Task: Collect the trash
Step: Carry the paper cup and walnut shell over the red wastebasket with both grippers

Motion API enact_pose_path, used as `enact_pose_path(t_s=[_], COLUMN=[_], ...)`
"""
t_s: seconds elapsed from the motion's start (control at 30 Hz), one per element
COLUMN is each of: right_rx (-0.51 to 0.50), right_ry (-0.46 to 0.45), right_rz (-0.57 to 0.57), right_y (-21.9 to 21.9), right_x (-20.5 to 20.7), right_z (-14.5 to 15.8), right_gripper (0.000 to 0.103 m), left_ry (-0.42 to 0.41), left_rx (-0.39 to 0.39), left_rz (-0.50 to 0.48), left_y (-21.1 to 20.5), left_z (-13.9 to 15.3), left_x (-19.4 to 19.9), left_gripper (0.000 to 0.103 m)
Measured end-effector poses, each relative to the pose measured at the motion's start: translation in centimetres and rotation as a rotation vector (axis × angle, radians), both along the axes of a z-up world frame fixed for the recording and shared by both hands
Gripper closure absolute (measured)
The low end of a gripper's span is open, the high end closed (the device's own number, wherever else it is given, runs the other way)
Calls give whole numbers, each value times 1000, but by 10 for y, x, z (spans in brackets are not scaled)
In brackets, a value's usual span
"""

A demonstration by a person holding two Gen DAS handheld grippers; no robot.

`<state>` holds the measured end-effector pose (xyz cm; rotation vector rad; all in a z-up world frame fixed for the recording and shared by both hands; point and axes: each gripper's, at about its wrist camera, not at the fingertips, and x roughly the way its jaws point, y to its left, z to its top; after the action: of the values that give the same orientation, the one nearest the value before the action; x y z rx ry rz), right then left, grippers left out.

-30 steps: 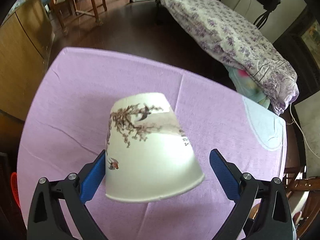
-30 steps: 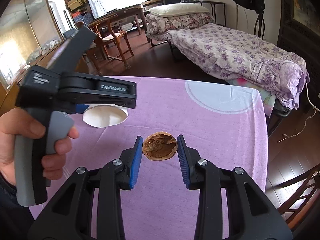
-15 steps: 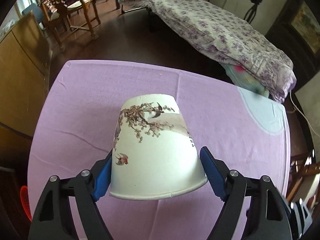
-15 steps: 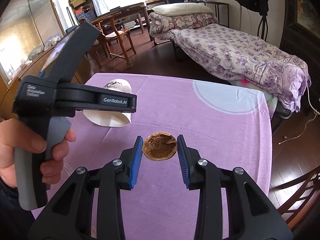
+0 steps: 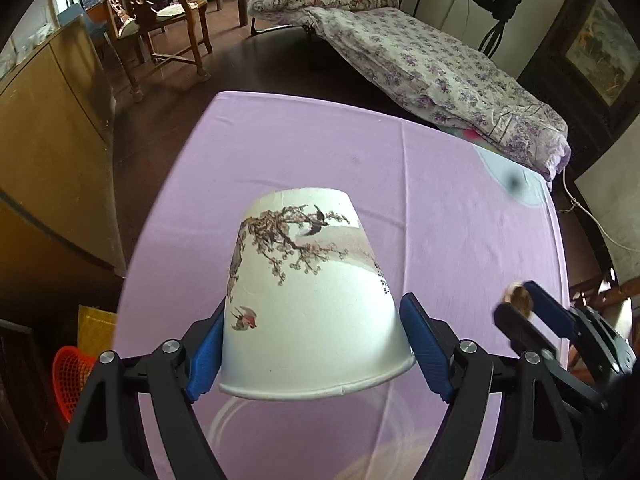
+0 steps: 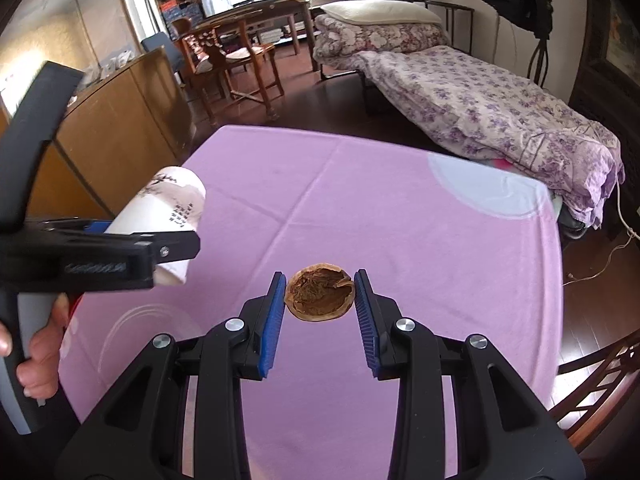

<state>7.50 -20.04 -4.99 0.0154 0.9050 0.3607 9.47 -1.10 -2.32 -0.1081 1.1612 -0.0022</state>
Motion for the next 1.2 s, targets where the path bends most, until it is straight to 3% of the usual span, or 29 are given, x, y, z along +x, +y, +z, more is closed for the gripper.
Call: enact_pose_path(t_s=[0.43,0.83,1.03,1.2], right_rx=[-4,-8,-15,-34], right_ry=[73,75,61,53], right_rz=[30,112,193,335], right_y=[66,115,147,200], right_x=[-80,-121,-128,-131], right_z=[-23,-11,3,15], right_gripper=[67,67,67,67], left_ry=[-93,-127,-137,-150], left_rx=[-19,-11,-15,-10], left_rz=[13,91,144,207], left_y=[51,109,145,189], left_z=[33,42,44,45], left_x=[-82,-127,-142,-160], left_gripper=[23,23,23,23])
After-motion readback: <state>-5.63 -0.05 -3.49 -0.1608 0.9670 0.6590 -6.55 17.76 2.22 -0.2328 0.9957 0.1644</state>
